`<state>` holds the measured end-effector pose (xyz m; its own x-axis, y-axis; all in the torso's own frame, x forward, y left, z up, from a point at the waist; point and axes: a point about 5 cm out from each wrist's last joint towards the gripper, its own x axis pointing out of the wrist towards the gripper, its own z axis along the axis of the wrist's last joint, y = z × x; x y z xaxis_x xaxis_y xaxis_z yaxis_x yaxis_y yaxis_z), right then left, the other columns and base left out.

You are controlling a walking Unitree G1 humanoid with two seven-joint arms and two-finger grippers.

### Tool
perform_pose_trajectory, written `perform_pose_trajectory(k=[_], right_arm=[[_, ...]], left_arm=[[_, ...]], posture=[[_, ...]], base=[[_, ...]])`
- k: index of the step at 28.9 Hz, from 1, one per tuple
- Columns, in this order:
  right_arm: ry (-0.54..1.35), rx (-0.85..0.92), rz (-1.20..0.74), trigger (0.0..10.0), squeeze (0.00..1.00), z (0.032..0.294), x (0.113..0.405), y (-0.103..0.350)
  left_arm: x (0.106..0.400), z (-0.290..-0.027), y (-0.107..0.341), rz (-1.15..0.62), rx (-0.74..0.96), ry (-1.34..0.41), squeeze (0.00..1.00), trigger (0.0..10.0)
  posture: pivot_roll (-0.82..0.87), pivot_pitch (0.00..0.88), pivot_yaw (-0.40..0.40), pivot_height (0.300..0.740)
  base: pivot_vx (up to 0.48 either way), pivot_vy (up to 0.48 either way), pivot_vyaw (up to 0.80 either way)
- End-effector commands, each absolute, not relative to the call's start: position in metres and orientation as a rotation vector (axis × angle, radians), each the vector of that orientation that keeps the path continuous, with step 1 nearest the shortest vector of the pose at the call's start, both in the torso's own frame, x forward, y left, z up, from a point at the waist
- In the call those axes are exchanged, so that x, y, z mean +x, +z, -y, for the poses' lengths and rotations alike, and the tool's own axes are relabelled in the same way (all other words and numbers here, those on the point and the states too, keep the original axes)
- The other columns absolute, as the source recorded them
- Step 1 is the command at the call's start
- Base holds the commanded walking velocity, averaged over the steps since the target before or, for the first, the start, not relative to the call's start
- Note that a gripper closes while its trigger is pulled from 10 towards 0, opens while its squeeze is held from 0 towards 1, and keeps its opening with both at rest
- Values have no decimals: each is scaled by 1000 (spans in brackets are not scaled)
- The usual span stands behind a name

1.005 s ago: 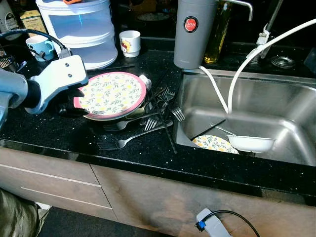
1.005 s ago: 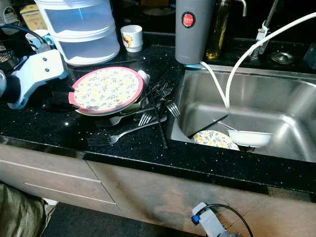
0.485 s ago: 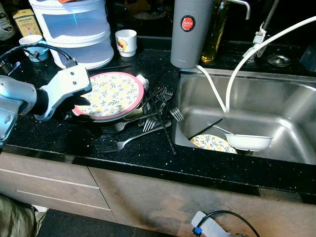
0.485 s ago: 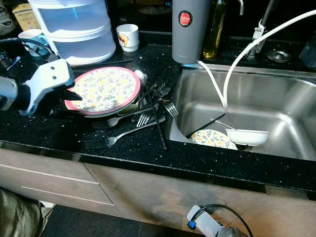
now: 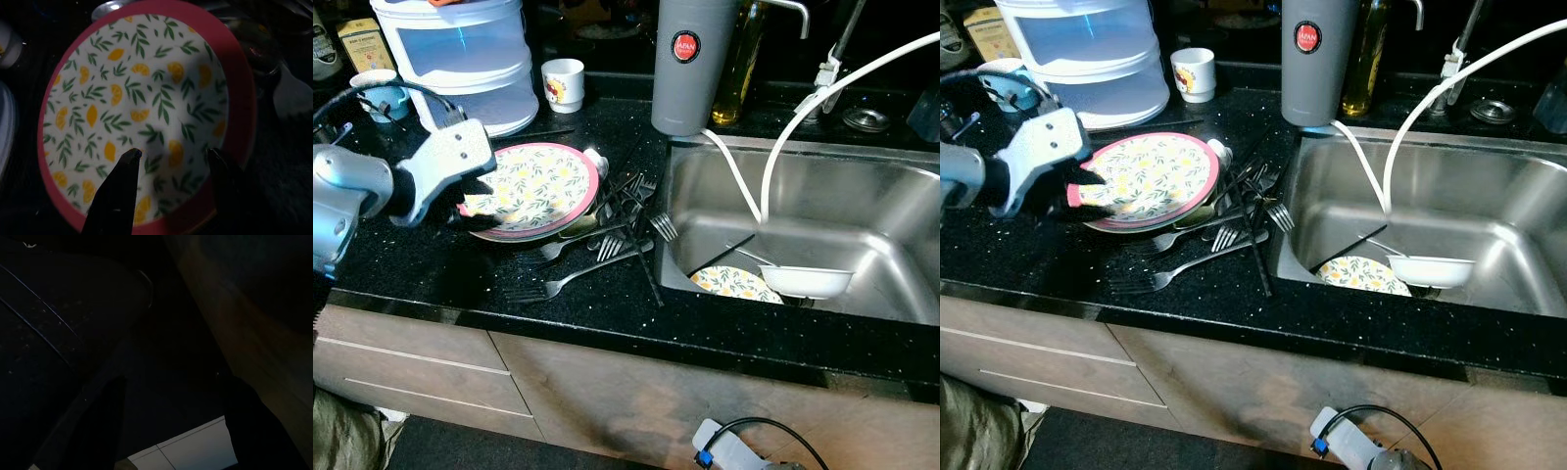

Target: Kitchen organization

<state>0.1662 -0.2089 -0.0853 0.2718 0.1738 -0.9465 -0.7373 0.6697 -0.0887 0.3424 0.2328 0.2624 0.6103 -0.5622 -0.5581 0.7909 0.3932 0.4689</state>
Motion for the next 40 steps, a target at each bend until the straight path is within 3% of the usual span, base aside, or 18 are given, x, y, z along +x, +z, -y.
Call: perform_pose_trajectory(k=[1,19,40], right_arm=[[653,-582,-1134,10000,0,210,165,-85],[648,-582,-1131,10000,0,209,165,-86],[647,-582,-1132,10000,0,208,164,-86]], left_arm=[[348,-228,253,-334,750,-894,0,10000],[347,-225,239,-457,767,-1012,0,10000],[341,-230,238,-509,880,-983,0,10000]], posture=[[1,32,16,740],[2,36,30,740],[5,22,30,740]], base=[[0,0,0],[0,0,0],[0,0,0]])
